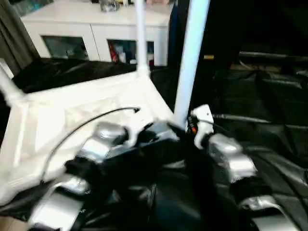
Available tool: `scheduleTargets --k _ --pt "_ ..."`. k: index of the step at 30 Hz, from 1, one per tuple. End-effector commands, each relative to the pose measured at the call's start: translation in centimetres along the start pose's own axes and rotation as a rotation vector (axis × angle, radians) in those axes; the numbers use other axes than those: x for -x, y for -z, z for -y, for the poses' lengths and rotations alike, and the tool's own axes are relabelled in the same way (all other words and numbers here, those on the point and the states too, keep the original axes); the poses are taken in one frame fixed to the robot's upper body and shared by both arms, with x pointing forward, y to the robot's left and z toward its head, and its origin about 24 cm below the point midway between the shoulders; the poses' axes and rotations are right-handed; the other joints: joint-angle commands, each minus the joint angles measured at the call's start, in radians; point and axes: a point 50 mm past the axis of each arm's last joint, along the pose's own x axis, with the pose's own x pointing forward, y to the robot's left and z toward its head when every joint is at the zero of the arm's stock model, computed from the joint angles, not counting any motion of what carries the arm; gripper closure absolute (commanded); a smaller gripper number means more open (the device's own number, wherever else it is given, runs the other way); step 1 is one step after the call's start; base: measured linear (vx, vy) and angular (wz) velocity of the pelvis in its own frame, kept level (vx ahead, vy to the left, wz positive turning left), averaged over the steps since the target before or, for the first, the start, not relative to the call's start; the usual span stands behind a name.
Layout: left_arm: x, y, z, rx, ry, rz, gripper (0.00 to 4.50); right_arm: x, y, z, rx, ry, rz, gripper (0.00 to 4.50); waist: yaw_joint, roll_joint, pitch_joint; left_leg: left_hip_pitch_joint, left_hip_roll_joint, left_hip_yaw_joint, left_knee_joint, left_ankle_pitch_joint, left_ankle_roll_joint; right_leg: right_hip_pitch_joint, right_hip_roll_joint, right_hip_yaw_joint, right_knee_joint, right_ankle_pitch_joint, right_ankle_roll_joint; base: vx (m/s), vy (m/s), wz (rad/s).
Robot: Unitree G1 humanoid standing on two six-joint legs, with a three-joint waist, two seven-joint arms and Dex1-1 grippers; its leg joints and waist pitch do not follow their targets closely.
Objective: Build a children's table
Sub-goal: Rotate leg to tighten
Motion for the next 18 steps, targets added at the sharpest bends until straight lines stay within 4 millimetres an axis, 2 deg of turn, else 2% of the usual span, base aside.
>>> scheduleTargets --k 1,3,4,6,7,8,9,11,12,14,15,17,18 --pt "-0.9 -2.0 0.3 -0.007 -0.045 0.062 4.50 -1.1 2.3 -5.0 -0.002 -0.177 -0.091 1.78 -0.004 -0.003 -0.058 0.028 0.060 -0.044 -0.081 -0.375 -0.016 0.029 -0.083 0.054 -0.101 -0.446 -0.143 0.000 0.000 0.00" --pt "-0.9 -2.3 0.5 -0.031 -0.016 0.074 4.50 -1.2 1.8 -6.3 0.047 -0.252 -0.053 1.78 -0.002 -0.003 -0.059 0.028 0.062 -0.045 -0.083 -0.376 -0.013 0.029 -0.083 0.055 -0.100 -0.433 -0.138 0.000 0.000 0.00" --pt "-0.7 -2.3 0.4 -0.046 -0.005 0.078 4.50 -1.2 1.6 -6.2 0.035 -0.260 -0.038 1.22 -0.002 -0.006 -0.059 0.027 0.062 -0.044 -0.083 -0.377 -0.010 0.030 -0.082 0.056 -0.100 -0.424 -0.141 0.000 0.000 0.00" --pt "-0.1 -2.1 0.3 -0.062 0.031 0.069 4.50 -0.9 1.2 -5.5 0.026 -0.291 -0.014 1.08 0.000 -0.007 -0.061 0.022 0.062 -0.044 -0.084 -0.356 -0.002 0.034 -0.083 0.057 -0.095 -0.398 -0.148 0.000 0.000 0.00" --pt "0.2 -1.9 0.2 -0.080 0.054 0.065 4.50 -0.7 0.9 -4.9 0.054 -0.299 -0.003 1.06 -0.002 -0.020 -0.061 0.015 0.063 -0.044 -0.084 -0.336 0.009 0.039 -0.084 0.057 -0.090 -0.375 -0.153 0.000 0.000 0.00" --pt "0.3 -1.9 0.2 -0.091 0.062 0.067 4.50 -0.6 0.8 -4.7 0.068 -0.298 0.001 0.99 0.000 -0.013 -0.066 0.012 0.064 -0.044 -0.082 -0.303 0.016 0.042 -0.086 0.058 -0.083 -0.339 -0.160 0.000 0.000 0.00" --pt "0.6 -1.7 0.2 -0.099 0.086 0.062 4.50 -0.4 0.6 -4.3 0.096 -0.313 0.013 0.86 0.001 -0.019 -0.066 0.011 0.064 -0.043 -0.081 -0.286 0.022 0.042 -0.086 0.058 -0.082 -0.316 -0.166 0.000 0.000 0.00" --pt "1.4 -1.2 0.5 -0.121 0.152 0.055 4.50 0.1 0.3 -3.7 0.112 -0.377 0.021 0.64 0.004 -0.017 -0.069 0.010 0.064 -0.040 -0.076 -0.247 0.037 0.045 -0.085 0.058 -0.072 -0.248 -0.189 0.028 -0.003 -0.04" --pt "2.1 -0.8 0.7 -0.128 0.204 0.047 4.50 0.7 0.2 -3.3 0.135 -0.437 0.017 0.64 0.003 -0.016 -0.070 0.004 0.064 -0.040 -0.075 -0.224 0.052 0.049 -0.084 0.057 -0.065 -0.212 -0.200 0.000 0.000 0.00" --pt "2.4 -0.6 0.8 -0.131 0.227 0.043 4.50 1.0 0.1 -3.0 0.147 -0.465 0.013 0.64 0.006 -0.013 -0.075 0.008 0.066 -0.037 -0.068 -0.187 0.074 0.047 -0.079 0.055 -0.056 -0.142 -0.220 0.000 0.000 0.00" --pt "3.2 -0.1 1.0 -0.151 0.282 0.026 4.50 1.7 -0.2 -2.2 0.169 -0.530 0.000 0.64 0.010 -0.005 -0.076 0.012 0.068 -0.032 -0.063 -0.158 0.092 0.044 -0.074 0.054 -0.050 -0.078 -0.247 0.000 0.000 0.00" --pt "3.8 0.5 1.1 -0.157 0.331 -0.005 4.50 2.2 -0.4 -1.4 0.189 -0.573 -0.011 0.64 0.013 0.000 -0.076 0.012 0.068 -0.031 -0.061 -0.153 0.101 0.044 -0.072 0.053 -0.046 -0.058 -0.259 0.000 0.000 0.00" --pt "4.2 0.8 1.3 -0.166 0.365 -0.022 4.50 2.6 -0.6 -1.0 0.197 -0.606 -0.024 0.64 0.018 0.008 -0.075 0.018 0.070 -0.029 -0.061 -0.165 0.101 0.038 -0.072 0.054 -0.048 -0.061 -0.264 0.000 0.000 0.00"
